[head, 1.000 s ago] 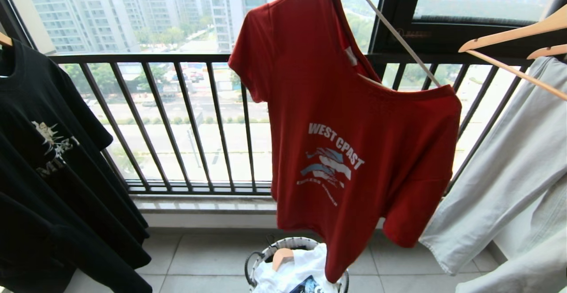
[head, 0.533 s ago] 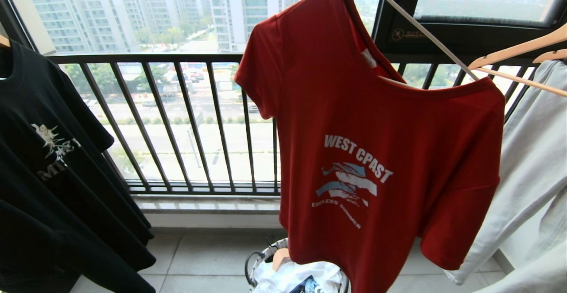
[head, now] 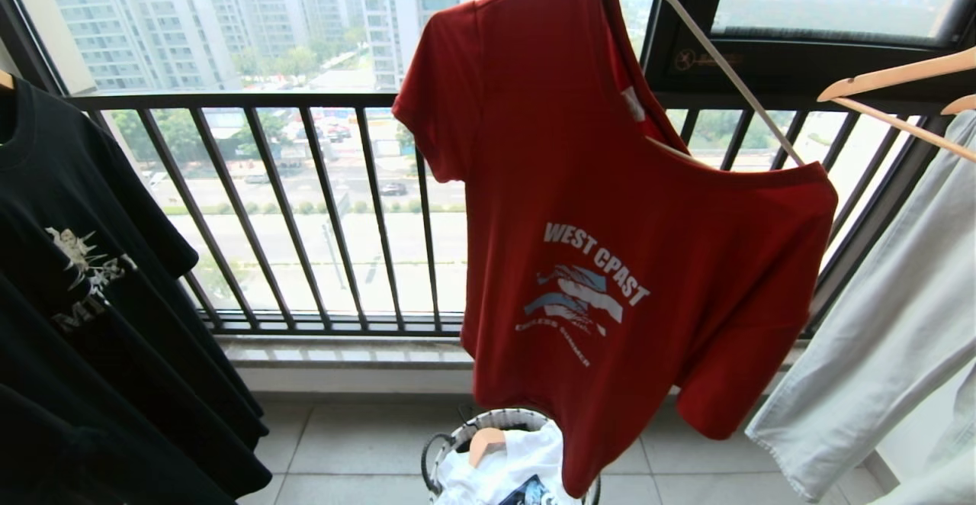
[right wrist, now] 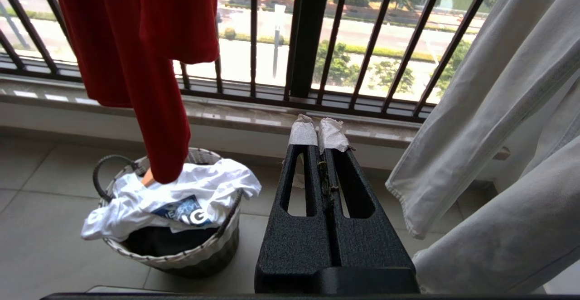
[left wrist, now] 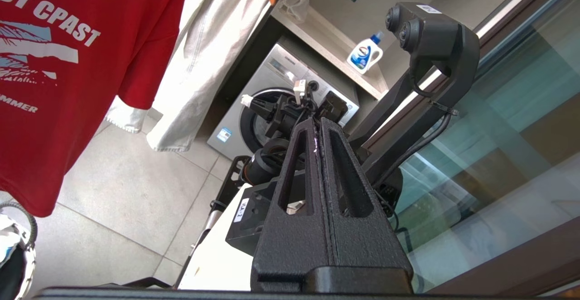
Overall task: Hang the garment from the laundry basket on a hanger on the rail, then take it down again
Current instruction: Take the clothes off the clothes rack
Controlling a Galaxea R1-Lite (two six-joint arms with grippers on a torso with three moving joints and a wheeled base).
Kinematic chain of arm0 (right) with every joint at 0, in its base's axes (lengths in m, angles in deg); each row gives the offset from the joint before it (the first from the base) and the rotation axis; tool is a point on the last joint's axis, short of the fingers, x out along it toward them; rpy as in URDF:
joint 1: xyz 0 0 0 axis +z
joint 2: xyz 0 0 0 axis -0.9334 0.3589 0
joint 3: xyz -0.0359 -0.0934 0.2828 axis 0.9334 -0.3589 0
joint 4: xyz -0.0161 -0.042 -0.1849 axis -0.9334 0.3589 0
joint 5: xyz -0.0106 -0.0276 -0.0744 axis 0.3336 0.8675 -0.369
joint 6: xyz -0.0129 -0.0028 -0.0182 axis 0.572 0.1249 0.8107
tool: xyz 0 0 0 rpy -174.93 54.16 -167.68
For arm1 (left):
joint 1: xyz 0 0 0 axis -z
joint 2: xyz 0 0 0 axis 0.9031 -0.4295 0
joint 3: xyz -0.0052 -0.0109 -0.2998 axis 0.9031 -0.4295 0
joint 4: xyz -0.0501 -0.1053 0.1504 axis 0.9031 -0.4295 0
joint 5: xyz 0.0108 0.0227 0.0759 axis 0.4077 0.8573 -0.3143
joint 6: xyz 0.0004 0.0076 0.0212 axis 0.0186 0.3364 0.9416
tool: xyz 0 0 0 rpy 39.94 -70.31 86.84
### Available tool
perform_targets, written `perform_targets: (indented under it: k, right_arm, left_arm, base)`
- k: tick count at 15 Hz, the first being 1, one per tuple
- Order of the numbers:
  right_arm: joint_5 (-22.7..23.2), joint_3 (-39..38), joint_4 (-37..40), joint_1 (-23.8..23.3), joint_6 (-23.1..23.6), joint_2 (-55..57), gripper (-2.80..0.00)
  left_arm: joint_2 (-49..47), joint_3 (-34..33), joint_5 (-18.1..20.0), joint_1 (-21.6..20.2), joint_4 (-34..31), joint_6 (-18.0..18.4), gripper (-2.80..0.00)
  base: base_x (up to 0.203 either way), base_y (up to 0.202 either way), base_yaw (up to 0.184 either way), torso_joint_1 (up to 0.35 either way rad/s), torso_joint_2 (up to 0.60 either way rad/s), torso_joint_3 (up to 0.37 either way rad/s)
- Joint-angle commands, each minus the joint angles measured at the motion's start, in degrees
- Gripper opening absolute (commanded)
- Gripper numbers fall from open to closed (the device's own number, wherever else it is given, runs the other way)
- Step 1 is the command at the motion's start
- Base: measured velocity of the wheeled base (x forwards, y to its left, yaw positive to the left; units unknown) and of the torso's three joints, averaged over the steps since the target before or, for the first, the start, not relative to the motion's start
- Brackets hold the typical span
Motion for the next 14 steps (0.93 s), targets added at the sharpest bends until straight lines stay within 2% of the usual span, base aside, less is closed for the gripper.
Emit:
perform_targets:
  k: [1, 3, 5, 7, 8, 9, 10, 12, 14]
  right_arm:
    - [0.0, -0.1, 0.1, 0.0, 0.0, 0.1, -2.80]
    - [0.0, -0.1, 0.0, 0.0, 0.0, 0.1, -2.80]
    - [0.0, -0.1, 0.0, 0.0, 0.0, 0.1, -2.80]
    - [0.0, -0.1, 0.0, 0.0, 0.0, 0.1, -2.80]
    - [0.0, -0.1, 0.0, 0.0, 0.0, 0.1, -2.80]
    - [0.0, -0.1, 0.0, 0.0, 0.0, 0.1, -2.80]
    - [0.0, -0.1, 0.0, 0.0, 0.0, 0.1, -2.80]
    - [0.0, -0.1, 0.0, 0.0, 0.0, 0.1, -2.80]
    - [0.0, -0.1, 0.0, 0.0, 0.0, 0.1, -2.80]
  left_arm:
    - [0.0, 0.1, 0.2, -0.1, 0.3, -0.4, -2.80]
    - [-0.2, 0.4, -1.8, 0.0, 0.3, -0.4, -2.80]
    - [-0.5, 0.2, -1.9, 0.4, 0.1, -0.5, -2.80]
    - [-1.4, -0.5, -3.7, 4.2, 0.2, 0.0, -2.80]
    - [-2.6, -0.8, -4.5, 5.3, 0.3, 1.7, -2.80]
    - [-3.9, -1.1, -5.1, 7.4, 0.2, 4.0, -2.80]
    - [-6.4, -2.0, -7.0, 8.9, 0.2, 8.2, -2.80]
    - [-10.6, -3.8, -13.3, 12.0, -0.1, 18.5, -2.80]
    - [-12.7, -4.7, -20.1, 17.9, -0.3, 24.1, -2.80]
  base:
    - [0.000, 0.000, 0.000, 0.000, 0.00, 0.000]
    - [0.000, 0.000, 0.000, 0.000, 0.00, 0.000]
    - [0.000, 0.000, 0.000, 0.000, 0.00, 0.000]
    - [0.000, 0.000, 0.000, 0.000, 0.00, 0.000]
    - [0.000, 0.000, 0.000, 0.000, 0.00, 0.000]
    - [0.000, 0.000, 0.000, 0.000, 0.00, 0.000]
    - [0.000, 0.000, 0.000, 0.000, 0.00, 0.000]
    - [0.000, 0.000, 0.000, 0.000, 0.00, 0.000]
    - [0.000, 0.000, 0.000, 0.000, 0.00, 0.000]
